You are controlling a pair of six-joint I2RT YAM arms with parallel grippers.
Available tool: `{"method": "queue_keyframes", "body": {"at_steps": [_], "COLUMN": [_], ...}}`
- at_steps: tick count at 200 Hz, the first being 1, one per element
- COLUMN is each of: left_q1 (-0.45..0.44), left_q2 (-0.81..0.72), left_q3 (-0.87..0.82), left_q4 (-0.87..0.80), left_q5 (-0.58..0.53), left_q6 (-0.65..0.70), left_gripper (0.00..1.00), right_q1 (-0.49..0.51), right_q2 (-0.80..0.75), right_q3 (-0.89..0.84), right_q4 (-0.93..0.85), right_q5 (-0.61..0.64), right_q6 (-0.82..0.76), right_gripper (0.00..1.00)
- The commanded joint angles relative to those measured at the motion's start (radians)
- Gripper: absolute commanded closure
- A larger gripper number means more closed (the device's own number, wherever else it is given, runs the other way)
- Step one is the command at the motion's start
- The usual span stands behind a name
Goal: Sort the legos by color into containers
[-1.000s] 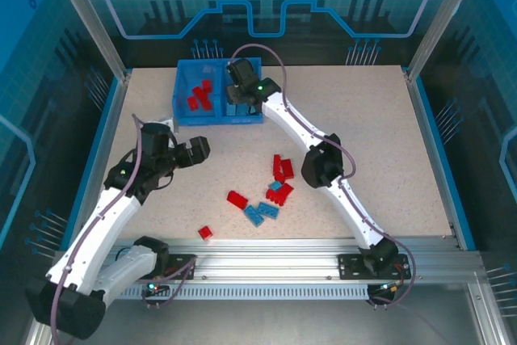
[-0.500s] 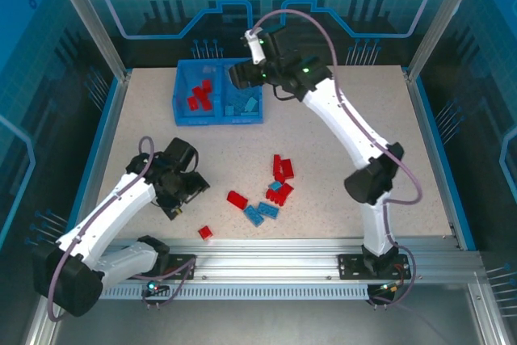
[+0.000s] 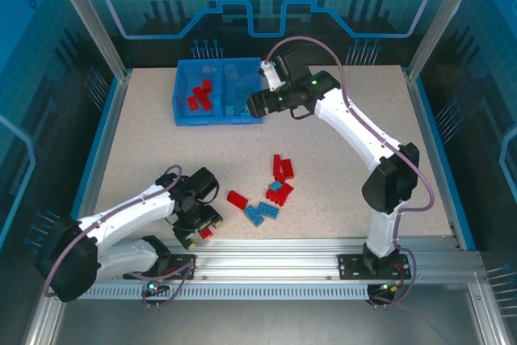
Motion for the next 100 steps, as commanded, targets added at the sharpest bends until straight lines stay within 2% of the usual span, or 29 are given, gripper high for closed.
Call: {"method": "queue_keyframes", "body": {"at_steps": [1, 33, 58, 100], "left_q1": [-0.007, -0.007, -0.007, -0.005], "left_q2": [0.012, 0.015, 0.034, 0.051], "left_q3": [-0.036, -0.1, -0.088, -0.078], "left_q4": [0.088, 0.185, 0.165, 0.164], "left_q5": [-0.008, -0.014, -0.056, -0.123], "left_q6": [-0.055, -0.072, -0.039, -0.004], "left_gripper": [0.25, 0.3, 0.36, 0.55], "right_q1": [-0.006, -0.008, -0.009, -0.008], "right_q2": [-0.093, -0.129, -0.138, -0.161], "right_q3": [-0.034, -0.076, -0.076, -0.093], "right_q4": [-0.005, -0.006, -0.006, -0.032], "right_q5": [-0.032, -0.018, -0.02, -0.063], "right_q6": [-0.011, -0.014, -0.003, 0.018], "right_gripper": [0.11, 0.1, 0.1, 0.1]}}
